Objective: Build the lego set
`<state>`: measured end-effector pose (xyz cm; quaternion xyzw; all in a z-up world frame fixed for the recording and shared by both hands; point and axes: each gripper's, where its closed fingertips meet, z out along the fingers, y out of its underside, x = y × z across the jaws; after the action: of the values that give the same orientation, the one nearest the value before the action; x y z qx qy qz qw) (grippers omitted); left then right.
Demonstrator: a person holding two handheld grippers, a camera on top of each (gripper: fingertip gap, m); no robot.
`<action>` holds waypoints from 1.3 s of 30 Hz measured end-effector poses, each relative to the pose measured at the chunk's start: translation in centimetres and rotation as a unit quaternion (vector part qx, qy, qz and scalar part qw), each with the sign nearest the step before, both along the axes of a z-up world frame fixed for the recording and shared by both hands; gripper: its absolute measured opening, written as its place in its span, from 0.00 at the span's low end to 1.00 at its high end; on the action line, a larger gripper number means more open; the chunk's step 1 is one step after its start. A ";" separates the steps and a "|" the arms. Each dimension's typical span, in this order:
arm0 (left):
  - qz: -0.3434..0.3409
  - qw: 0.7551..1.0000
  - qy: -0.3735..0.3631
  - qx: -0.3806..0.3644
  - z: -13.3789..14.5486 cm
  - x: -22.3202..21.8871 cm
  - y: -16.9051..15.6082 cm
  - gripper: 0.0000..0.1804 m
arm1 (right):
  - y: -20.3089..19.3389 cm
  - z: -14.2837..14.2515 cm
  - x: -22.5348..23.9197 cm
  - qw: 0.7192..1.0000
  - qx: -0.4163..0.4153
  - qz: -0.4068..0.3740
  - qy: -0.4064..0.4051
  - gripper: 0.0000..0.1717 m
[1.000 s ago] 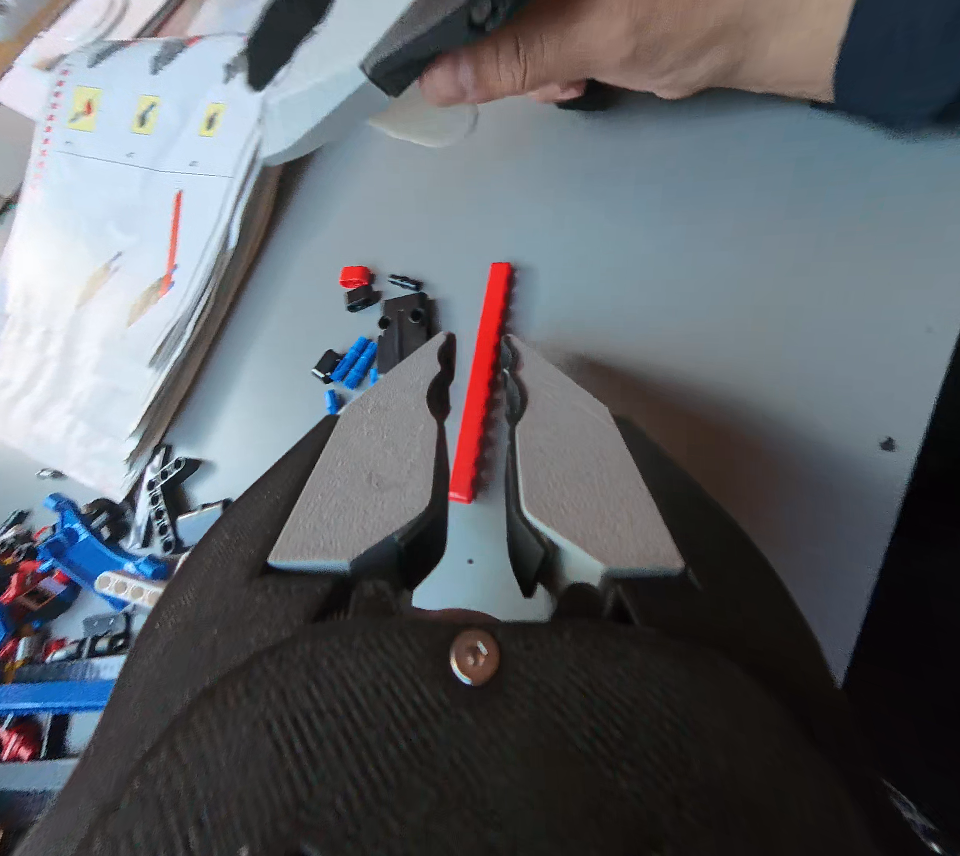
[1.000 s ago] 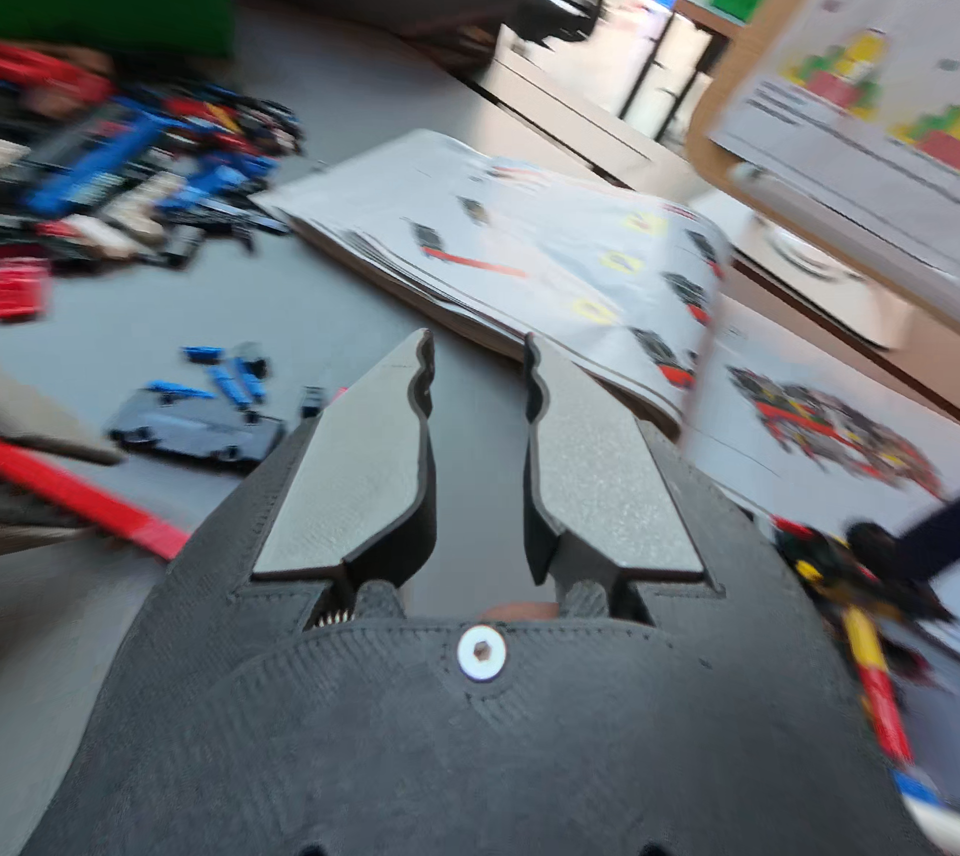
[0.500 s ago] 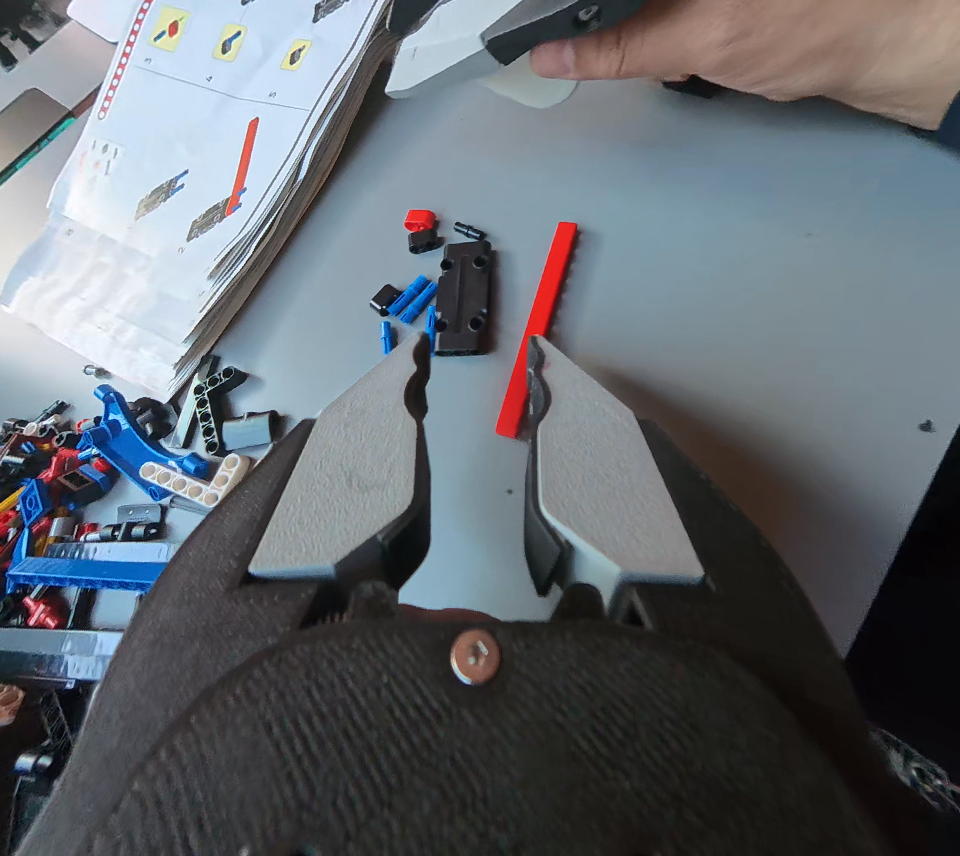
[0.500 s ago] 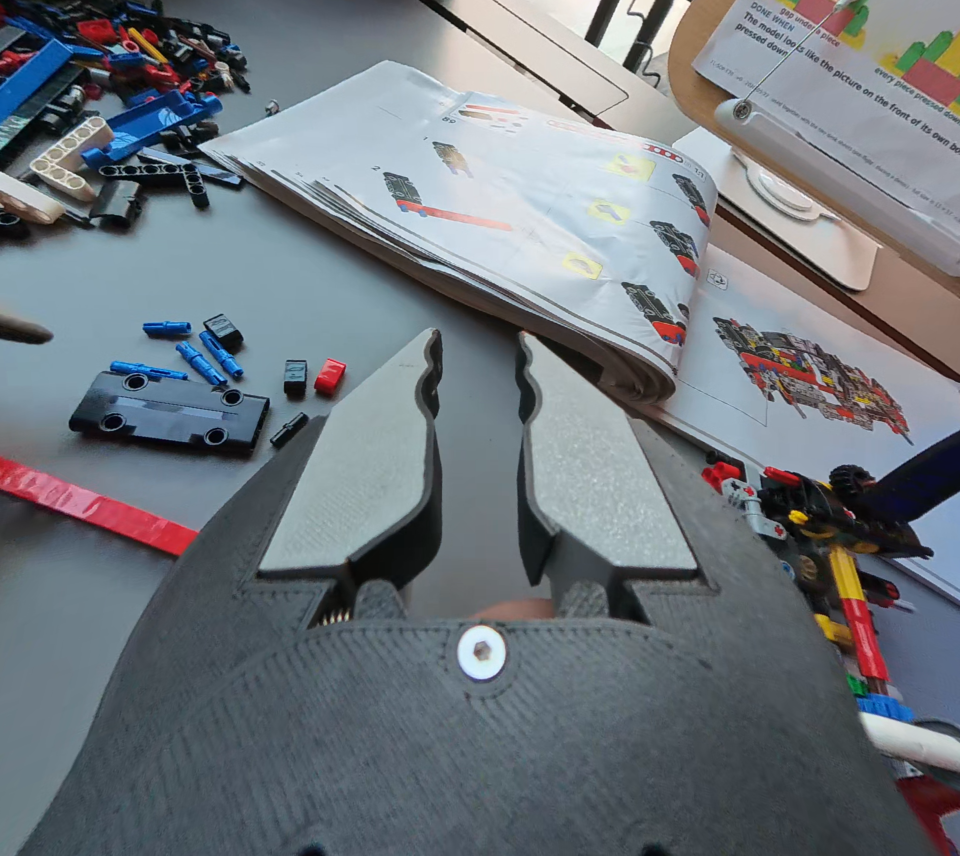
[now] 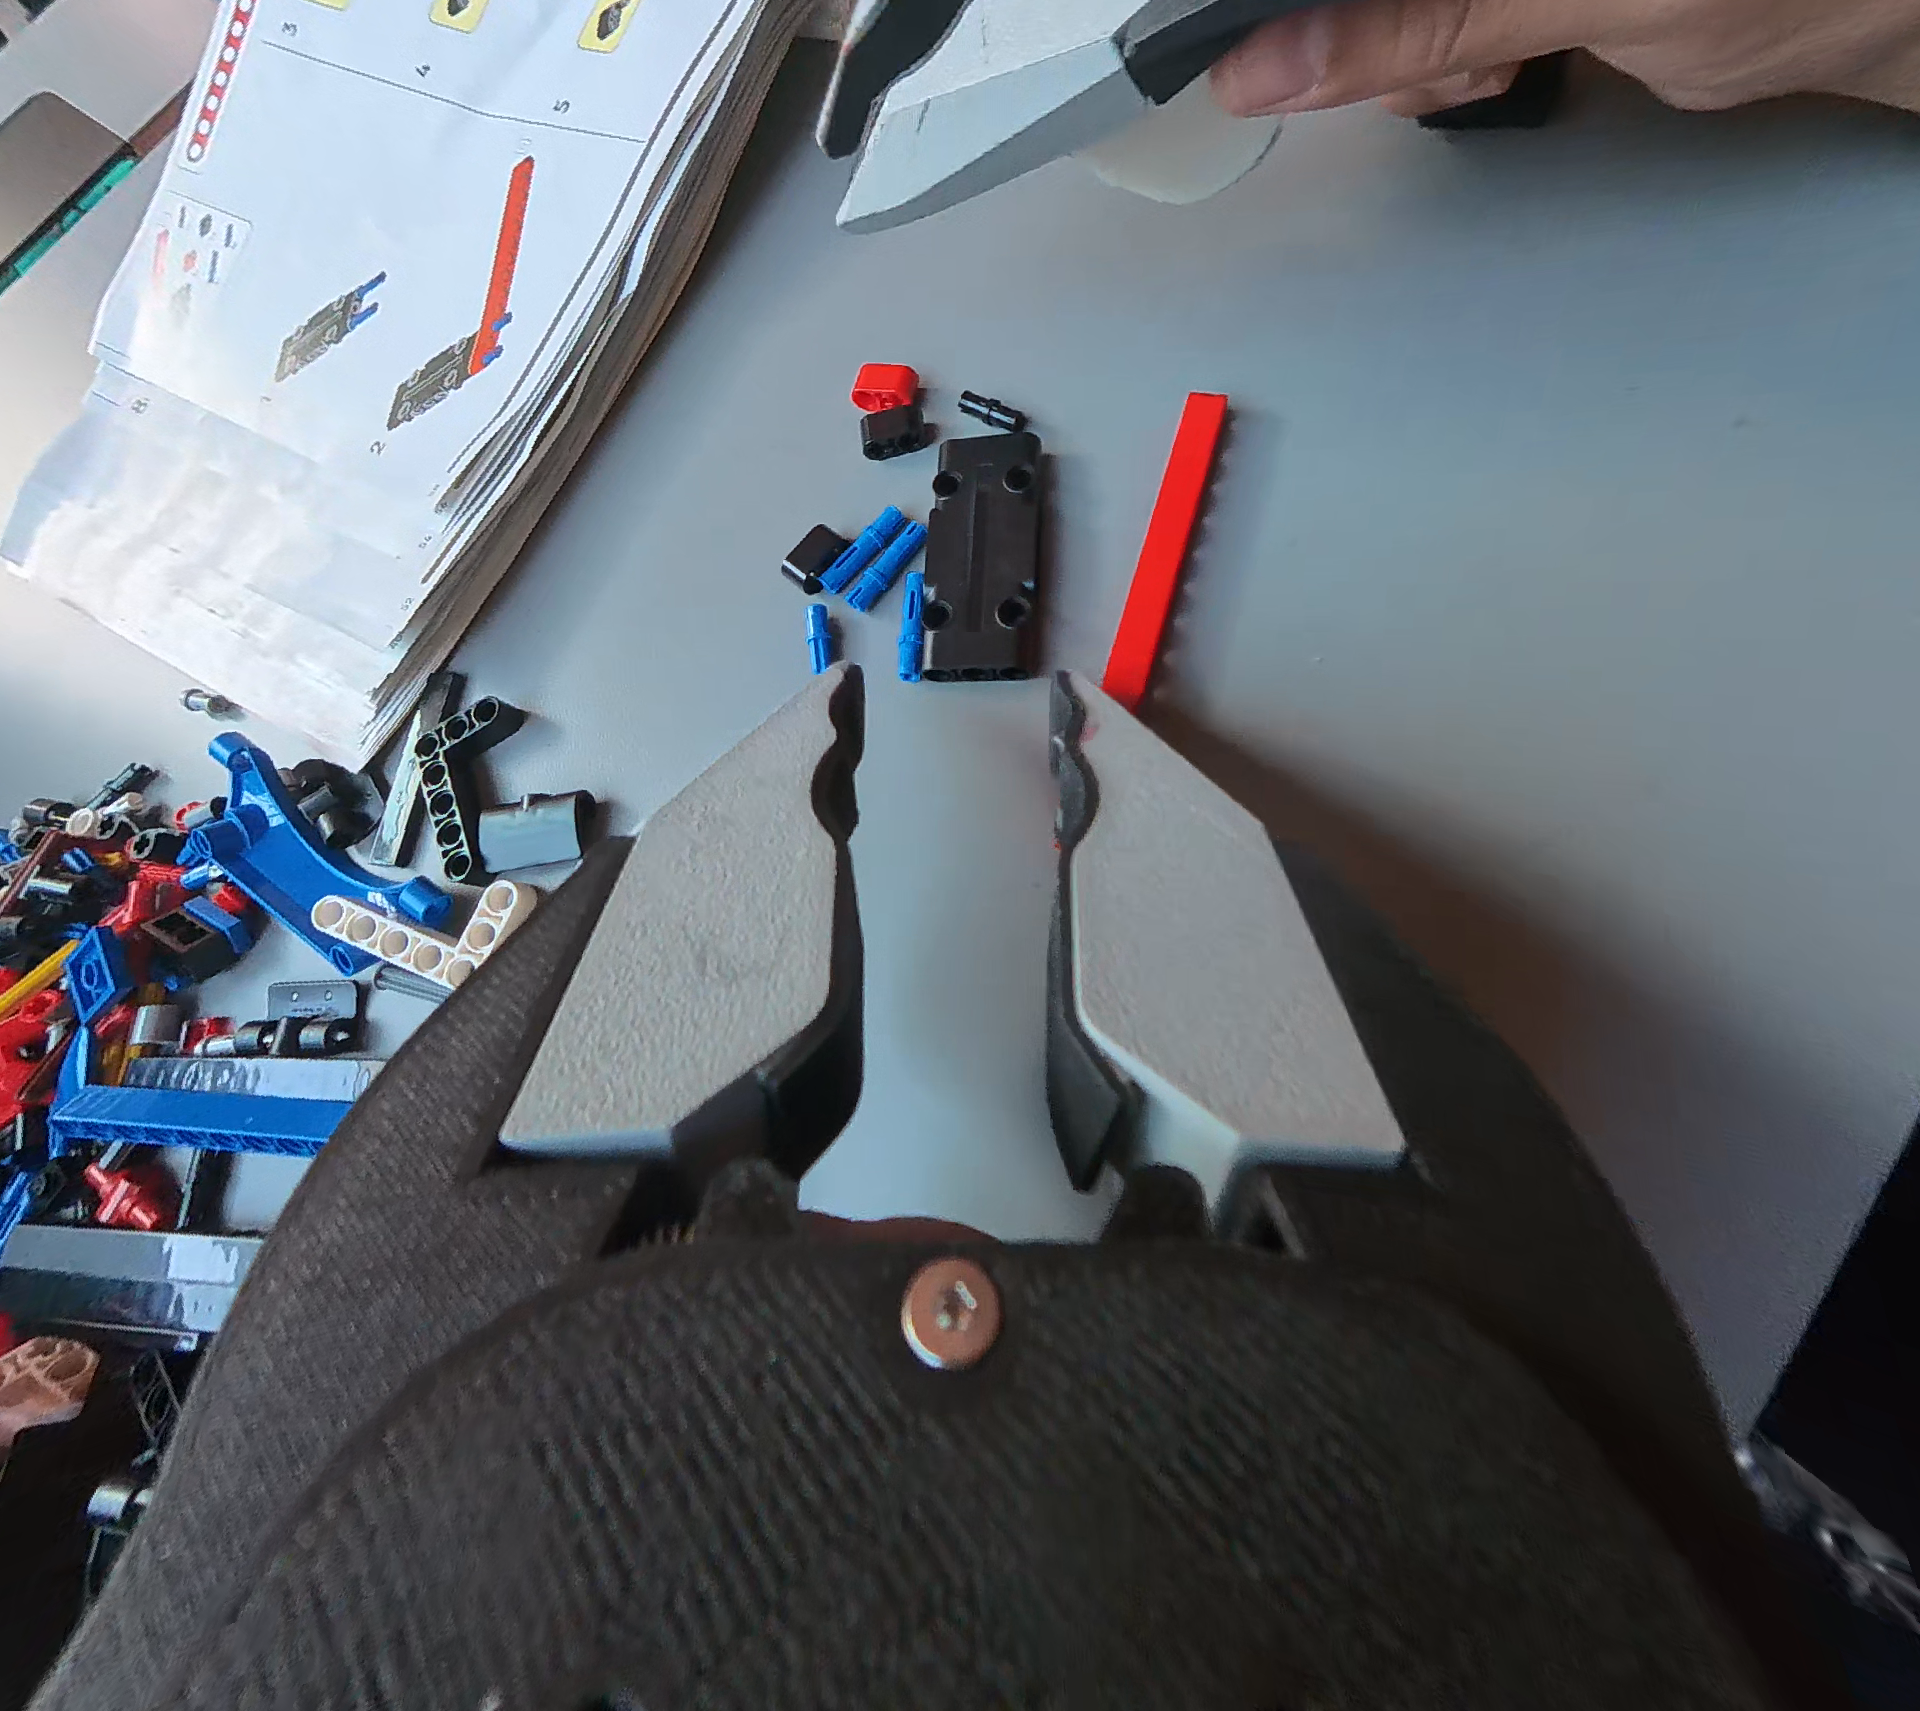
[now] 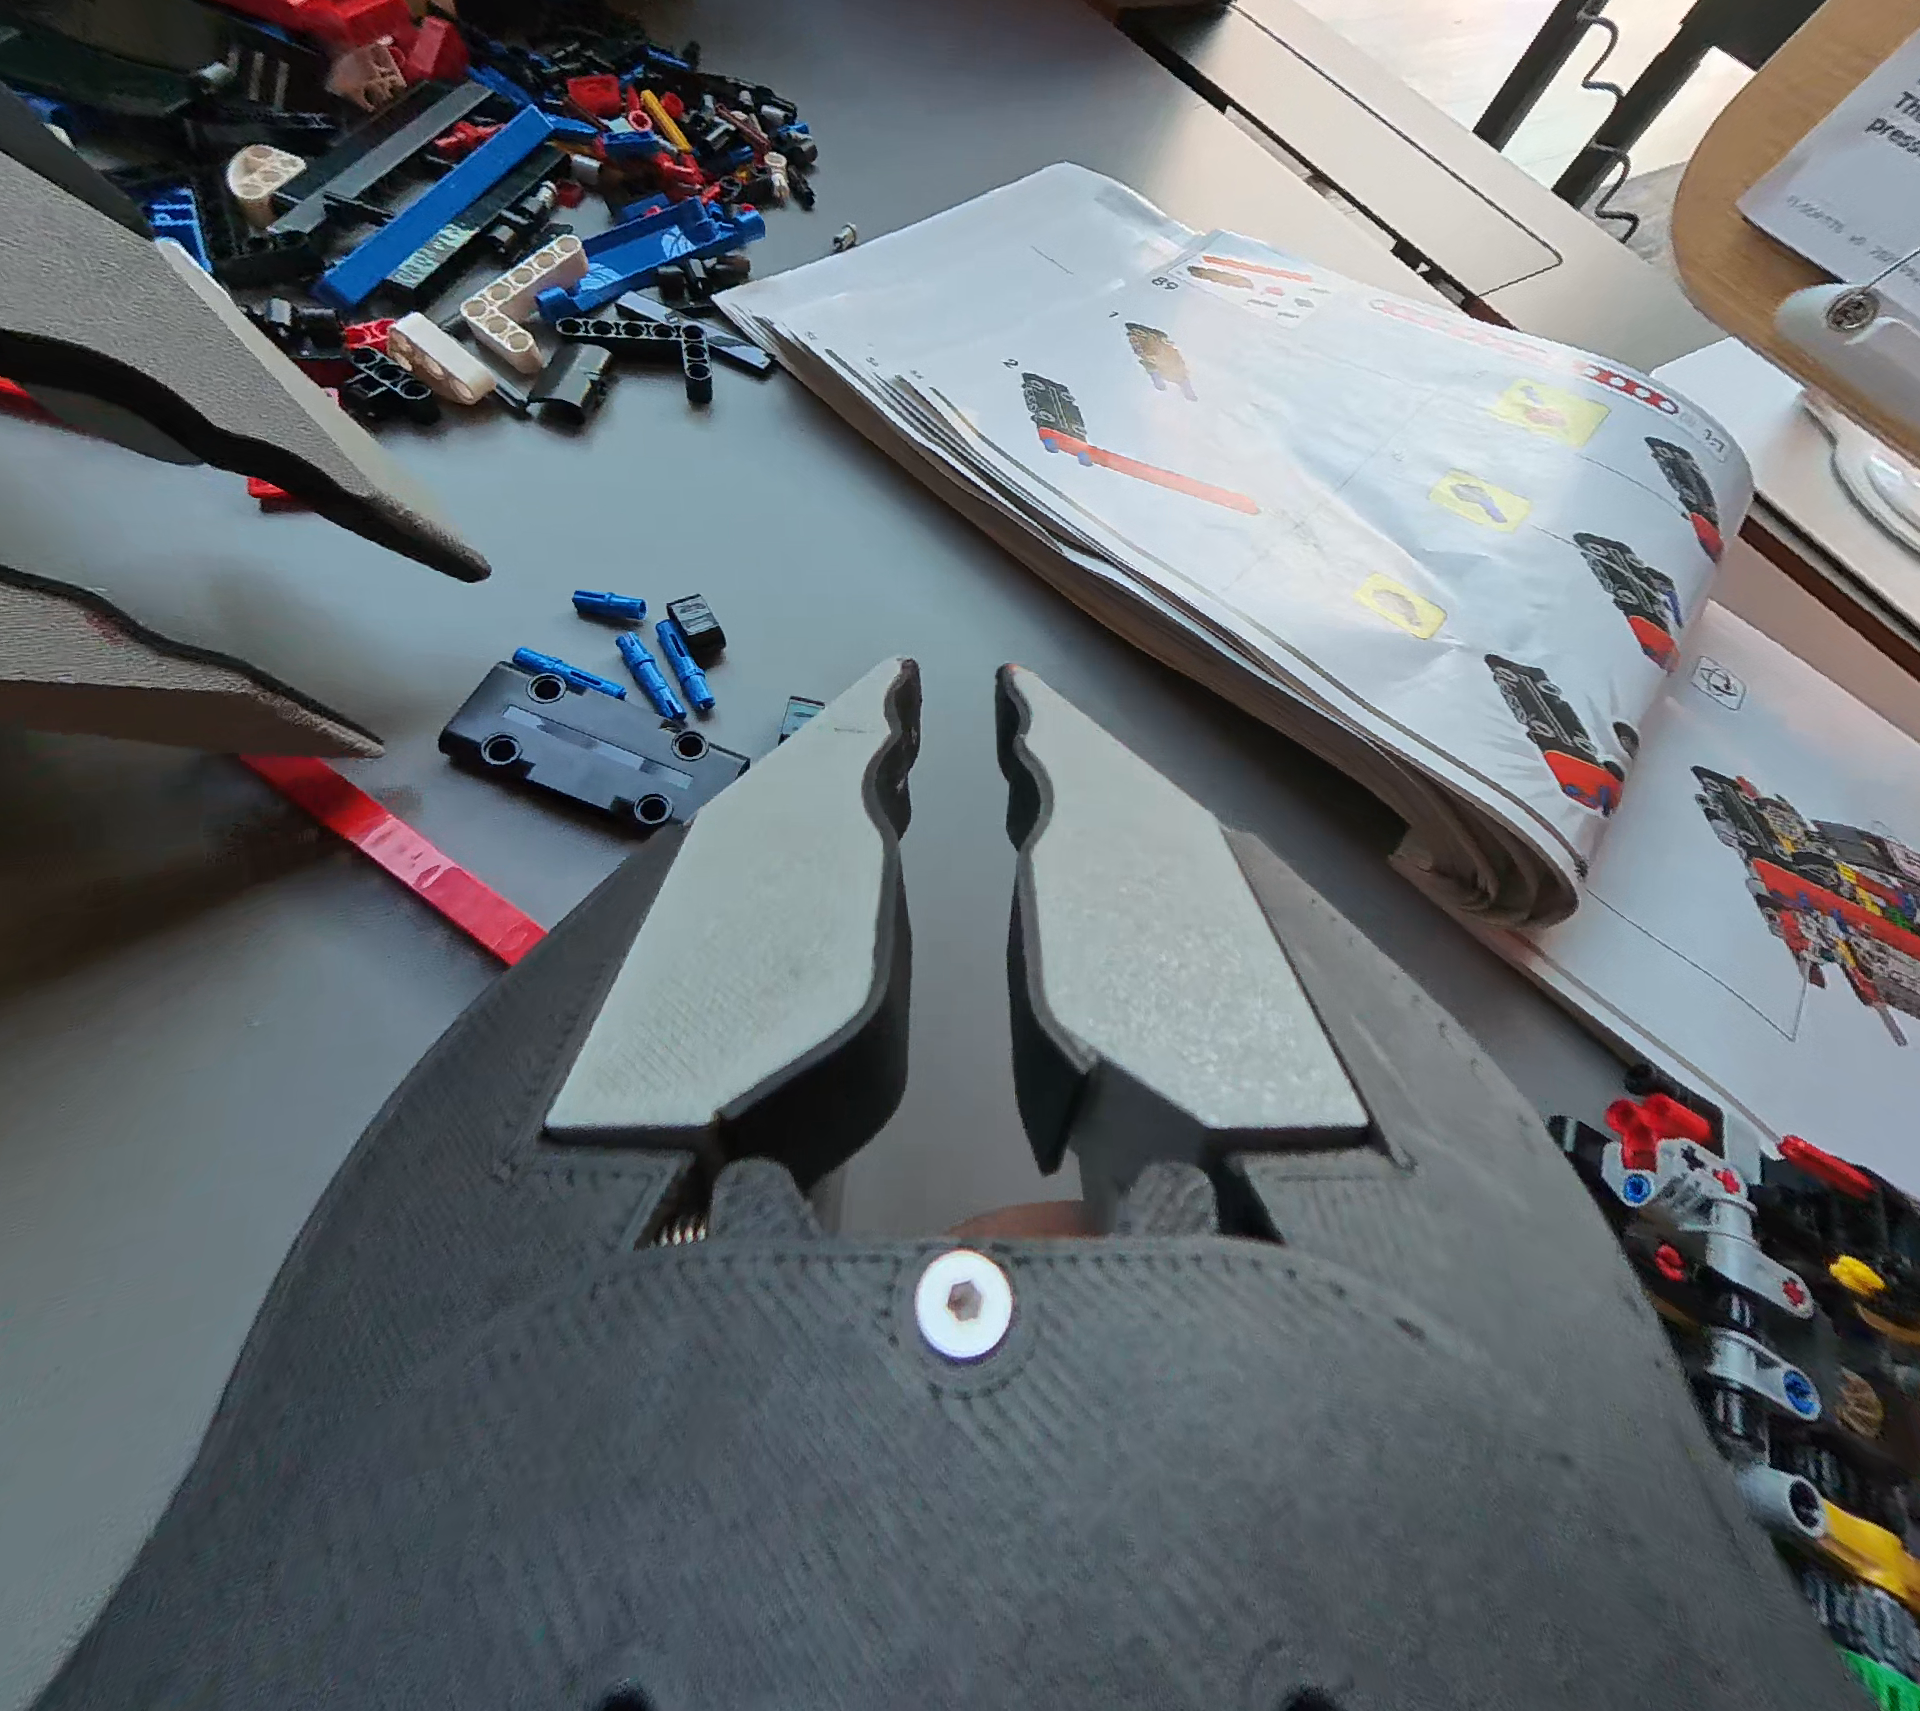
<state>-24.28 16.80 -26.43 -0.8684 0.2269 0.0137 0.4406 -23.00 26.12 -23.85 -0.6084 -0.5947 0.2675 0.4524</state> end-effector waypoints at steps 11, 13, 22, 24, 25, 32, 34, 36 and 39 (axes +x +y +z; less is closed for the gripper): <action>-0.009 1.000 0.010 0.012 0.3 -1.0 -1.5 0.21 | -1.0 0.4 0.0 0.999 0.006 0.034 0.014 0.05; -0.010 1.000 0.013 0.014 0.3 -1.3 -1.8 0.21 | -2.1 0.5 -0.1 0.997 0.004 0.071 0.017 0.06; -0.029 0.999 -0.020 -0.013 -0.1 -1.1 -1.6 0.23 | -4.2 0.2 0.0 0.986 -0.055 0.156 0.007 0.10; -0.031 0.999 -0.033 -0.016 0.0 -1.1 -1.7 0.23 | -4.5 0.0 0.0 0.984 -0.060 0.168 -0.001 0.11; -0.032 0.999 -0.040 -0.016 0.1 -1.1 -1.7 0.23 | -4.7 -0.2 0.0 0.983 -0.058 0.173 -0.006 0.12; -0.038 0.998 -0.044 -0.024 -0.1 -0.9 -1.7 0.23 | -5.3 -1.0 -0.1 0.980 -0.048 0.188 -0.034 0.13; -0.039 0.998 -0.043 -0.027 -0.2 -0.9 -1.7 0.23 | -5.4 -1.2 0.0 0.979 -0.048 0.192 -0.040 0.13; -0.040 0.998 -0.044 -0.030 -0.3 -0.9 -1.7 0.23 | -5.5 -1.6 0.2 0.978 -0.049 0.196 -0.053 0.13; -0.041 0.998 -0.044 -0.030 -0.3 -0.9 -1.7 0.23 | -5.8 -1.9 0.3 0.977 -0.043 0.202 -0.062 0.14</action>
<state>-25.15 15.06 -26.69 -0.8712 0.2428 -0.0490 0.4238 -22.73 20.35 -25.71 -0.5100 -0.7199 0.3406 0.3251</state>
